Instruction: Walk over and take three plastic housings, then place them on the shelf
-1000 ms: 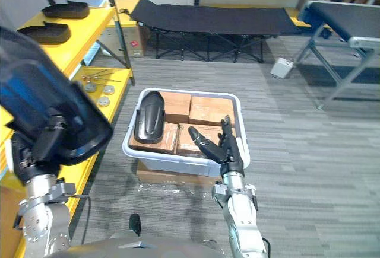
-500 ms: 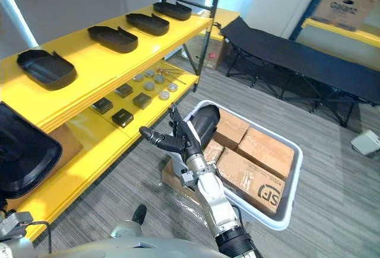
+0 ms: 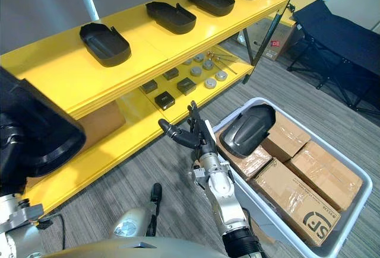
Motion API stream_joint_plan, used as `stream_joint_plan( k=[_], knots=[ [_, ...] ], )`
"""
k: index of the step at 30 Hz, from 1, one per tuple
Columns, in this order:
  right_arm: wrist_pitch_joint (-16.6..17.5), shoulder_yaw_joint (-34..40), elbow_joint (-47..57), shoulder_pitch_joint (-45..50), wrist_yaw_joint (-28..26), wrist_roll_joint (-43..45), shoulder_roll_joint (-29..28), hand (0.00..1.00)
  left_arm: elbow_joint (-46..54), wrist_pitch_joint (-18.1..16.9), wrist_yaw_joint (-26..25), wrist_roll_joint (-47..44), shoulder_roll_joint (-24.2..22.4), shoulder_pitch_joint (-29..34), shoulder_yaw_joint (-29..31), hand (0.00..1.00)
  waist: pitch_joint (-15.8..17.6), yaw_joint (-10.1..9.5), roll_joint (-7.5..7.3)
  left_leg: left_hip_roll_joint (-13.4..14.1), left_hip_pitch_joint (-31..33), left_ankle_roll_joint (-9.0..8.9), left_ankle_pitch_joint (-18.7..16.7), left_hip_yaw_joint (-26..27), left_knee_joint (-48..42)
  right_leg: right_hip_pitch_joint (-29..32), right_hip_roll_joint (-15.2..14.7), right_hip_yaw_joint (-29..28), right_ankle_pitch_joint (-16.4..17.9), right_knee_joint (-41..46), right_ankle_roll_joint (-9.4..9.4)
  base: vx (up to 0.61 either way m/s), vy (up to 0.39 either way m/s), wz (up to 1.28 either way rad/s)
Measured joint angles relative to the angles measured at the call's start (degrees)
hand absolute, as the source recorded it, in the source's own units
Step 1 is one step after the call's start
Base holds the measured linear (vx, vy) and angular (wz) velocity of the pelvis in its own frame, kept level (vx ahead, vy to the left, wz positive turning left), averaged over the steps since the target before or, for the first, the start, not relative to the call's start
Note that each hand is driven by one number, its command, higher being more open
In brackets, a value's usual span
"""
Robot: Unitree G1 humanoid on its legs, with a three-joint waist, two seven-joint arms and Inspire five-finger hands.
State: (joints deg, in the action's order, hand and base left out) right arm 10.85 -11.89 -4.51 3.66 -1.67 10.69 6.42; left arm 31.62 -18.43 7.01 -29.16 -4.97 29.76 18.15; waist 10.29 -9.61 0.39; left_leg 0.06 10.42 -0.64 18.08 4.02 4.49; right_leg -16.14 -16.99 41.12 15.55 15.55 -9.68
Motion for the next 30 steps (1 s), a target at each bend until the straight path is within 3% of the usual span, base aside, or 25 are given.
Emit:
stream_joint_plan(
  k=[3, 6, 7, 8, 11, 13, 14, 15, 16, 17, 18, 19, 20, 21, 22, 23, 24, 26, 27, 29, 30],
  knots=[
    [1.7, 1.0, 1.0, -0.2, -2.5, 1.5, 0.2, 1.0, -0.9, 0.1, 3.6, 0.5, 2.8, -2.5, -3.6, 0.0, 1.3, 0.88, 0.68, -0.4, 0.0, -0.51, 1.3, -2.6, 0.2, 0.4, 0.2, -2.3, 3.6, 3.5, -1.09, -0.1, -0.065, 0.43],
    [2.3, 0.6, 2.6, -0.2, -6.1, 1.5, 1.7, 1.0, -0.9, 0.1, 4.1, 0.5, 3.7, -1.9, -4.3, 0.0, 2.6, 1.53, 3.5, 0.7, 0.3, -1.64, 1.3, -3.9, 0.1, 1.4, 1.5, -2.3, 5.7, 7.0, -0.97, -0.16, -0.105, 0.19],
    [2.5, 0.4, 3.0, -0.1, -7.1, 1.3, 2.8, 1.0, -1.3, 0.1, 3.7, 0.5, 3.8, -1.4, -4.4, 0.0, 2.9, 1.95, 4.16, 0.9, 1.0, -4.27, -1.2, -4.4, -0.5, 1.6, 1.9, -1.6, 6.2, 7.3, -0.28, -0.1, -0.06, 0.35],
    [2.7, 0.5, 3.0, 0.0, -8.0, 1.3, 3.2, 1.0, -2.3, -0.1, 3.5, 0.5, 4.0, -1.4, -4.2, 0.0, 3.6, 1.85, 3.04, 0.8, 2.8, -4.64, -6.5, -3.1, -2.8, 1.9, 1.0, -0.7, 6.2, 6.9, 0.13, -0.07, -0.043, 0.38],
    [4.1, 0.7, 3.0, 0.0, -8.7, 1.5, 3.3, 1.0, -2.9, -0.2, 3.2, 0.5, 4.2, -1.1, -2.8, 0.0, 4.0, 0.49, 3.14, 0.4, 4.1, -1.39, -5.8, -3.1, -8.7, 1.9, 0.8, 0.3, 6.4, 6.9, 0.51, 0.0, -0.007, 0.17],
    [5.2, 0.7, 3.0, -0.1, -8.2, 1.4, 2.6, 1.0, -2.9, -0.4, 3.3, 0.6, 4.4, -1.0, -2.2, 0.0, 4.1, -0.43, 2.87, 0.0, 4.9, -1.21, -5.6, -3.1, -11.3, 0.6, 0.8, 1.3, 6.6, 6.1, -0.12, 0.13, 0.035, 0.17],
    [5.9, 0.6, 3.0, -0.2, -7.5, 1.4, 1.7, 1.0, -3.0, -0.4, 3.7, 0.6, 4.4, -1.2, -1.5, 0.0, 4.8, -1.15, 1.57, -1.0, 5.4, -0.6, -6.1, -3.2, -13.4, -0.7, 0.4, 1.7, 6.5, 5.0, -0.93, 0.24, 0.052, 0.32],
    [6.7, 0.6, 3.0, -0.2, -6.5, 1.3, 0.3, 1.0, -3.0, -0.4, 4.6, 0.5, 4.4, -1.1, -0.3, 0.0, 4.4, -1.94, -0.65, -2.8, 7.2, -0.04, -8.9, -3.2, -16.5, -1.7, -0.2, 3.0, 5.6, 3.0, -2.23, 0.19, 0.039, 0.28],
    [6.8, 0.7, 3.0, -0.3, -6.2, 1.3, 0.0, 1.0, -3.0, -0.4, 4.8, 0.5, 4.4, -1.2, 0.0, 0.0, 4.5, -2.2, -1.07, -3.1, 7.4, -0.01, -9.5, -3.1, -17.1, -2.1, -0.4, 3.3, 5.3, 2.5, -2.75, 0.3, 0.042, 0.3],
    [7.3, 0.8, 3.1, -0.4, -5.1, 0.9, -0.3, 1.0, -3.1, -0.2, 5.5, 0.5, 4.2, -1.2, 0.6, 0.0, 4.5, -2.64, -1.83, -4.1, 7.7, 0.26, -11.8, -3.6, -19.1, -2.9, -0.9, 2.4, 3.4, 3.9, -2.17, 0.3, 0.097, 0.48],
    [7.4, 1.3, 3.0, -0.4, -4.3, 0.9, -0.1, 1.0, -3.1, -0.1, 6.3, 0.6, 3.9, -1.3, 0.7, 0.0, 4.2, -2.14, -1.26, -4.9, 7.5, 1.51, -13.0, -5.0, -21.1, -1.6, -2.5, 0.2, 0.8, 9.7, 1.14, 0.36, 0.146, 0.53],
    [7.4, 1.5, 3.0, -0.5, -4.0, 0.9, 0.0, 1.0, -3.0, -0.1, 6.7, 0.6, 3.9, -1.4, 0.9, 0.0, 4.0, -2.03, -1.13, -5.1, 6.9, 1.53, -14.0, -5.3, -21.4, -0.3, -3.5, -1.9, -0.8, 13.2, 3.05, 0.26, 0.18, 0.45],
    [7.8, 1.9, 3.0, -1.0, -4.0, 0.9, -0.3, 1.0, -3.0, -0.1, 7.1, 0.6, 4.1, -1.9, 2.0, 0.0, 3.9, -2.61, -1.21, -5.4, 5.0, 1.6, -16.0, -5.5, -20.7, 3.3, -5.3, -7.1, -5.6, 21.2, 5.52, 0.21, 0.129, 0.12],
    [8.1, 2.0, 3.0, -1.3, -4.0, 0.9, -0.5, 1.0, -3.0, -0.1, 6.8, 0.6, 4.1, -2.1, 2.6, 0.0, 3.9, -2.45, -1.2, -5.6, 4.1, 1.93, -16.5, -5.8, -20.1, 5.2, -5.9, -10.1, -8.8, 24.9, 5.72, 0.27, 0.1, 0.11],
    [8.9, 2.1, 3.0, -2.2, -4.3, 0.9, -1.2, 1.0, -3.0, -0.2, 5.6, 0.5, 4.2, -2.8, 3.1, 0.0, 4.0, -1.65, -1.14, -5.6, 2.2, 2.32, -17.2, -6.8, -19.0, 9.5, -6.0, -15.1, -6.5, 31.8, 4.64, 0.27, 0.052, 0.2],
    [9.7, 2.2, 3.1, -3.1, -4.8, 0.9, -2.1, 1.0, -3.0, -0.2, 4.0, 0.6, 4.3, -3.4, 3.5, 0.0, 4.0, -0.44, -0.77, -5.5, -0.1, 2.78, -17.5, -8.0, -17.6, 13.6, -5.6, -16.6, -2.6, 35.6, 5.33, 0.27, 0.033, 0.23],
    [9.9, 2.2, 3.1, -3.4, -5.2, 0.9, -2.1, 1.0, -3.0, -0.2, 3.5, 0.6, 4.5, -3.7, 3.4, 0.0, 4.0, 0.23, -0.64, -5.4, -1.4, 2.9, -17.6, -8.9, -16.9, 15.3, -5.0, -16.7, -1.0, 35.9, 6.12, 0.26, 0.008, 0.34],
    [10.5, 2.6, 3.4, -4.7, -5.6, 0.9, -0.9, 1.0, -3.1, 0.0, 2.4, 0.6, 5.9, -6.7, 2.6, 0.0, 4.3, 2.72, 0.53, -4.6, -5.0, 3.19, -18.7, -12.5, -15.8, 22.1, 0.6, -21.2, 1.8, 29.1, 8.65, 0.23, -0.038, 0.68],
    [10.5, 3.0, 4.0, -4.7, -5.4, 0.9, -0.4, 1.0, -3.4, -0.1, 2.2, 0.6, 6.4, -7.9, 2.0, 0.0, 4.2, 3.29, 0.77, -4.5, -5.2, 3.17, -19.2, -13.8, -16.4, 23.7, 2.5, -23.6, 1.8, 26.4, 8.6, 0.21, -0.099, 1.14],
    [10.5, 5.1, 7.1, -4.5, -5.0, 1.4, 1.2, 1.0, -5.9, -0.1, 1.7, 0.5, 8.4, -11.6, 0.2, 0.0, 4.0, 5.52, 0.97, -4.7, -6.3, 2.02, -20.9, -19.5, -17.5, 26.3, 7.9, -33.3, -0.5, 13.9, 5.14, 0.22, -0.184, 1.39],
    [10.5, 5.5, 7.9, -4.4, -4.9, 1.6, 1.3, 1.0, -6.5, -0.1, 1.7, 0.5, 8.7, -11.8, -0.1, 0.0, 3.9, 5.65, 0.75, -5.1, -7.0, 1.79, -21.2, -20.6, -17.4, 26.0, 8.2, -34.3, -1.4, 11.6, 4.66, 0.24, -0.28, 1.12]
  ],
)
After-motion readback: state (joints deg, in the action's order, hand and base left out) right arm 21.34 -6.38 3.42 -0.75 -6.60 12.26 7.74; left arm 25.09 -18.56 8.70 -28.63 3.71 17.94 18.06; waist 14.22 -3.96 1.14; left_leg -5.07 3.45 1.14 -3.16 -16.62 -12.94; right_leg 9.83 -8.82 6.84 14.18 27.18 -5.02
